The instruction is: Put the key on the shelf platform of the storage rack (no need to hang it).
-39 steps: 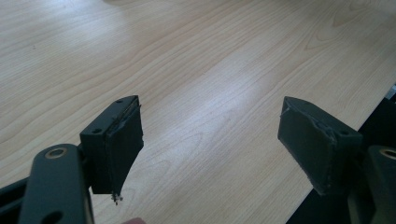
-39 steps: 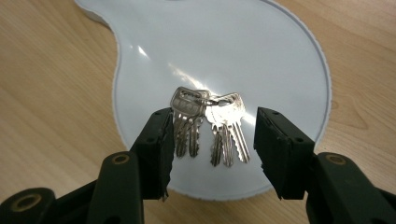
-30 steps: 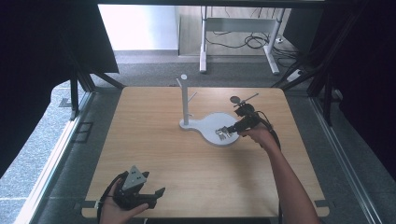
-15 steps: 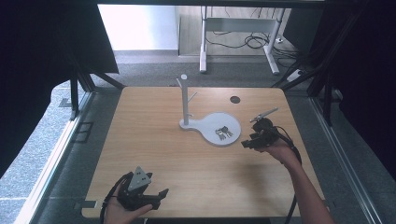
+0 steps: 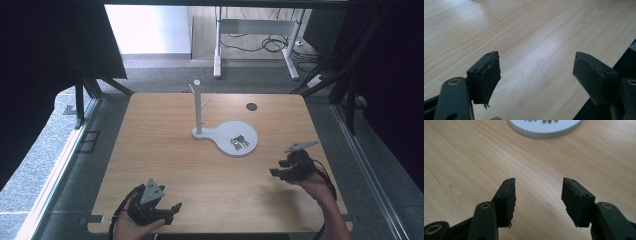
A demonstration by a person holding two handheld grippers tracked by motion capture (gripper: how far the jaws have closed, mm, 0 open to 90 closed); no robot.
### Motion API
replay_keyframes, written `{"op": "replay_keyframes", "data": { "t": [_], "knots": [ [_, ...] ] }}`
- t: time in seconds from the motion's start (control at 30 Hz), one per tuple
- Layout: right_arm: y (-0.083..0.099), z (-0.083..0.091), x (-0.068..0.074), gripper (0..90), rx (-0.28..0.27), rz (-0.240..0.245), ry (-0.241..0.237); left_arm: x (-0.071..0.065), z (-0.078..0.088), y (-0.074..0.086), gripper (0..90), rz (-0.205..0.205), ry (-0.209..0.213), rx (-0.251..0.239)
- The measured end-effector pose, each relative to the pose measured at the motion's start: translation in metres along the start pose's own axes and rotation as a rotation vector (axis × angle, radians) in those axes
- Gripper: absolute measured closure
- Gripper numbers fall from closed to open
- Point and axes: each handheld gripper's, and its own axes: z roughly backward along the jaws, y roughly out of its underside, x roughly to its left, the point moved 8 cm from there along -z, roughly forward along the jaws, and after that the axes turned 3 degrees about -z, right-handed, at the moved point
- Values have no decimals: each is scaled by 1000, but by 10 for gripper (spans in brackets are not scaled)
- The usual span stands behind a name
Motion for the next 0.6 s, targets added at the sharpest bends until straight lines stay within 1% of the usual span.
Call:
{"op": "replay_keyframes", "data": {
  "t": [0.17,0.3,0.37,0.43,0.5,0.6],
  "knots": [
    [27,6,1,454,-23,-9,9,-1,-2,0,225,-3,1,4],
    [38,9,2,471,-48,-13,0,-2,-3,0,224,0,0,9],
    [40,9,2,468,-40,-7,0,-2,-4,0,224,-4,1,10],
    [39,11,0,464,-53,-3,7,-2,-5,1,225,-3,4,13],
    [37,12,-2,448,-78,-18,6,-1,-5,1,225,-2,4,12],
    [37,8,-8,431,-81,-31,22,0,-5,0,225,6,-1,10]
  ]
}}
